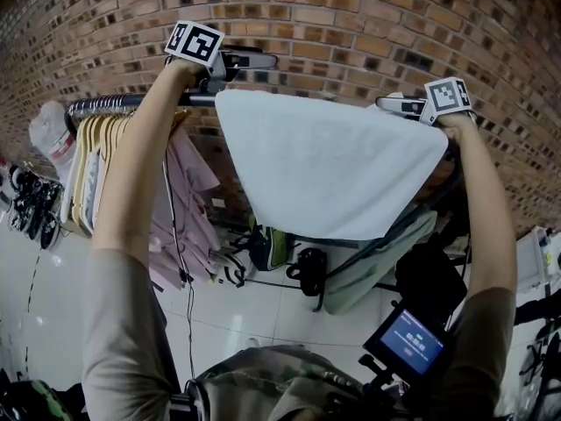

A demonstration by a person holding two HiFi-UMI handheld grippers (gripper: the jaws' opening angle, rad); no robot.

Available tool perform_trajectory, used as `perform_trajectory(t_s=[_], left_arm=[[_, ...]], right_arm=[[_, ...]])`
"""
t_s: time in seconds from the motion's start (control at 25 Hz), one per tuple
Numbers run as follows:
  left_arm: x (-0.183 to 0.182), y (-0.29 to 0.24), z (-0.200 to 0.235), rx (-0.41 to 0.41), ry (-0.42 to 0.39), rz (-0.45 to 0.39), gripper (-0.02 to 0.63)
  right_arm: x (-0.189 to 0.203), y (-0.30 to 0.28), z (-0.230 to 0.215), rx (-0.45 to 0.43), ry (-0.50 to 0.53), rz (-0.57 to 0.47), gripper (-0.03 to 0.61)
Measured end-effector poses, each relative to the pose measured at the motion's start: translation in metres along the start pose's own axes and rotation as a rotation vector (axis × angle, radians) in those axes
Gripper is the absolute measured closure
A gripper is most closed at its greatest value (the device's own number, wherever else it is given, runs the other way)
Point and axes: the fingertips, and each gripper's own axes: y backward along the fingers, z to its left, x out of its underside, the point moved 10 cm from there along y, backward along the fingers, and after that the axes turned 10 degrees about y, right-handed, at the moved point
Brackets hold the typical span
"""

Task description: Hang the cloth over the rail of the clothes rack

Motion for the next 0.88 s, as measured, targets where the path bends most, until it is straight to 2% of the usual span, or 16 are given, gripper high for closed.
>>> perform_trajectory(t_s=[0.12, 0.24, 0.28, 0.32, 0.44, 0.52, 0.6, 0.68, 0.88], left_arm=[[0.002, -0.001, 0.001, -0.001, 0.004, 0.011, 0.255], [0.002, -0.003, -0.001, 0.020, 0.009, 0.011, 0.251], [0.002, -0.004, -0.002, 0.026, 0.008, 0.011, 0.195], [0.002, -0.005, -0.002, 0.024, 0.006, 0.015, 0.184], [0.003, -0.005, -0.003, -0.001, 0.001, 0.032, 0.184], [0.003, -0.003, -0.004, 0.002, -0.003, 0.027, 0.184], [0.002, -0.002, -0.007, 0.015, -0.005, 0.011, 0.184], [0.002, -0.002, -0.009, 0.031, -0.007, -0.005, 0.184], [-0.002, -0.004, -0.015, 0.031, -0.052, -0.038, 0.184]], right_arm=[[-0.006, 0.008, -0.003, 0.022, 0.019, -0.068, 0.093], [-0.018, 0.010, 0.008, -0.124, 0.000, -0.206, 0.092], [-0.023, 0.010, 0.012, -0.162, -0.008, -0.243, 0.092], [-0.027, 0.010, 0.013, -0.184, -0.020, -0.269, 0.092], [-0.034, 0.007, 0.011, -0.180, -0.054, -0.267, 0.092], [-0.029, 0.004, 0.008, -0.148, -0.054, -0.228, 0.094], [-0.025, 0.007, 0.004, -0.143, -0.047, -0.233, 0.093], [-0.026, 0.014, 0.007, -0.152, -0.008, -0.268, 0.093], [-0.031, 0.026, 0.019, -0.091, 0.231, -0.327, 0.093]])
